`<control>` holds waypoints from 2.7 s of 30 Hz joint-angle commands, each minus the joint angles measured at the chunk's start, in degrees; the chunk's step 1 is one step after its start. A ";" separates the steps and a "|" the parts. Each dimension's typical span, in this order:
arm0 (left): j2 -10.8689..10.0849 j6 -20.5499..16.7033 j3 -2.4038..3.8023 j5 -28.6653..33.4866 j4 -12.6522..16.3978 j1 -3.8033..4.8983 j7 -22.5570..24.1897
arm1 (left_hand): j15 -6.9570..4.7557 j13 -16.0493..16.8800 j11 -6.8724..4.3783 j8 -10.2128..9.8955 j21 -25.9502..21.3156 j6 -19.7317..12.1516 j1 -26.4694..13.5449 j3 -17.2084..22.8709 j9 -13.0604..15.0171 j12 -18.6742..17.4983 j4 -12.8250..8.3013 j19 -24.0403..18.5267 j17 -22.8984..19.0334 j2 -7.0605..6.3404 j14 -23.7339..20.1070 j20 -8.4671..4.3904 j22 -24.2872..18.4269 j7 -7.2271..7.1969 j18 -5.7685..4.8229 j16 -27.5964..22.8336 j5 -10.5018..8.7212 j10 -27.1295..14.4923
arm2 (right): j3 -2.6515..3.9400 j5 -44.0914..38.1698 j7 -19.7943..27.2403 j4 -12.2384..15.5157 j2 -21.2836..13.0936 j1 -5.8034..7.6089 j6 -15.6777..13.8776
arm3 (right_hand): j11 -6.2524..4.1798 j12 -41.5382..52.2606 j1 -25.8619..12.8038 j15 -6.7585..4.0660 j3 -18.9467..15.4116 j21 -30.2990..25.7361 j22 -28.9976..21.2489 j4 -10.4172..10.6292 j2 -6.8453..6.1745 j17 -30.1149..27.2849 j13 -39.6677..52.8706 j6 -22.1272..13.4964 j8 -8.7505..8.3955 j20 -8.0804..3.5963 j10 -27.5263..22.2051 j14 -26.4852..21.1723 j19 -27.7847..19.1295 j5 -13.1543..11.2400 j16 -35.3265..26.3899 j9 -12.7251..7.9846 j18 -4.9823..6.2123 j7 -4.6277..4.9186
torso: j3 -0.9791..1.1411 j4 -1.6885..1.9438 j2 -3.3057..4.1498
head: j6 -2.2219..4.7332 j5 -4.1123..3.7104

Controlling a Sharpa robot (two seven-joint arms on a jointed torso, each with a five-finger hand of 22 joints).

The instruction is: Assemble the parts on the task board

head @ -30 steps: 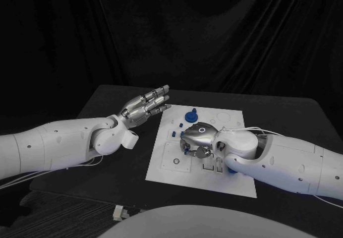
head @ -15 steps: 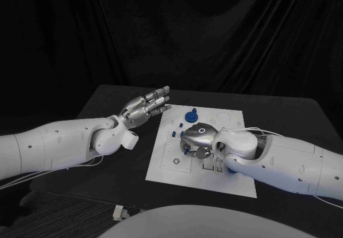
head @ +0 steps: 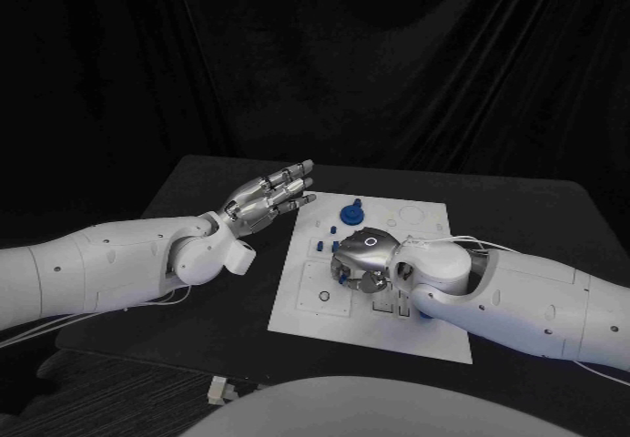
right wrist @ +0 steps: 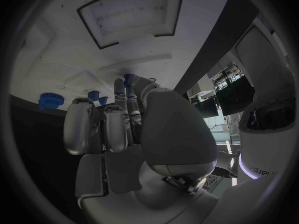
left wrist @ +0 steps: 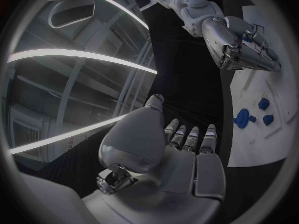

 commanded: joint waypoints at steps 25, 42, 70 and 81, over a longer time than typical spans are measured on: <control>0.38 1.12 0.06 0.35 -0.42 -0.24 0.15 | 0.56 0.06 -0.74 0.71 0.32 1.22 0.55 0.00 0.22 0.42 -0.39 0.01 0.07 0.29 -0.05 0.56 0.05 1.14 0.56 0.30 0.36 0.08 | -0.10 -0.51 -1.90 -0.06 -1.02 -0.44 -1.39 | 2.15 -5.19 -3.50 0.41 -7.40 -3.54 9.57 2.62 -1.91 -2.95 -0.59 -14.90 -4.50 0.65 -13.91 1.48 -0.24 -7.02 -2.18 -4.98 1.00 -5.88 | -0.02 0.00 -0.01 | 0.01 -0.20; 0.18 1.15 0.06 0.35 -0.31 -0.27 0.07 | 0.56 0.06 -0.75 0.77 0.31 1.42 0.54 0.00 0.25 0.41 -0.39 0.00 0.07 0.30 -0.05 0.57 0.03 1.22 0.56 0.30 0.37 0.06 | -0.10 4.11 -0.96 5.03 -10.19 7.88 -15.13 | 1.72 -2.59 -0.56 -0.17 -13.62 -1.63 10.07 11.89 -3.81 -0.26 -0.36 -12.56 -2.64 0.02 -20.86 2.95 1.39 -7.17 -0.20 -7.23 0.69 -4.89 | 0.00 -0.01 -0.03 | 0.01 -0.38; 0.62 0.95 0.06 0.35 -0.47 -0.40 -0.09 | 0.69 0.08 -0.57 0.91 0.36 1.64 0.83 0.17 0.26 0.53 -0.72 0.10 0.09 0.30 -0.03 0.71 0.15 1.43 0.56 0.35 0.92 0.09 | -0.13 8.51 -5.59 3.43 -17.24 6.48 -8.20 | 1.41 -1.43 -8.79 -0.50 -24.70 -2.41 9.65 12.18 -3.84 -6.98 -0.49 -9.96 -2.60 -0.56 -11.60 2.31 2.10 -7.52 -2.88 -8.10 0.88 -3.15 | 0.02 0.03 0.05 | 0.01 -1.13; 0.88 1.35 0.06 0.35 -0.76 -0.51 -0.15 | 0.70 0.07 -0.59 0.93 0.35 1.69 0.85 0.15 0.26 0.52 -0.77 0.11 0.09 0.23 -0.02 0.72 0.14 1.45 0.56 0.37 0.95 0.06 | -0.13 8.52 -3.52 1.73 -15.47 5.08 -4.99 | 1.42 -1.74 -6.90 -0.40 -23.49 -2.42 9.67 12.01 -1.99 -7.13 -0.45 -9.30 -2.48 -0.40 -10.98 2.24 2.03 -7.03 -2.79 -8.14 0.88 -1.71 | 0.01 0.01 0.00 | 0.01 -1.13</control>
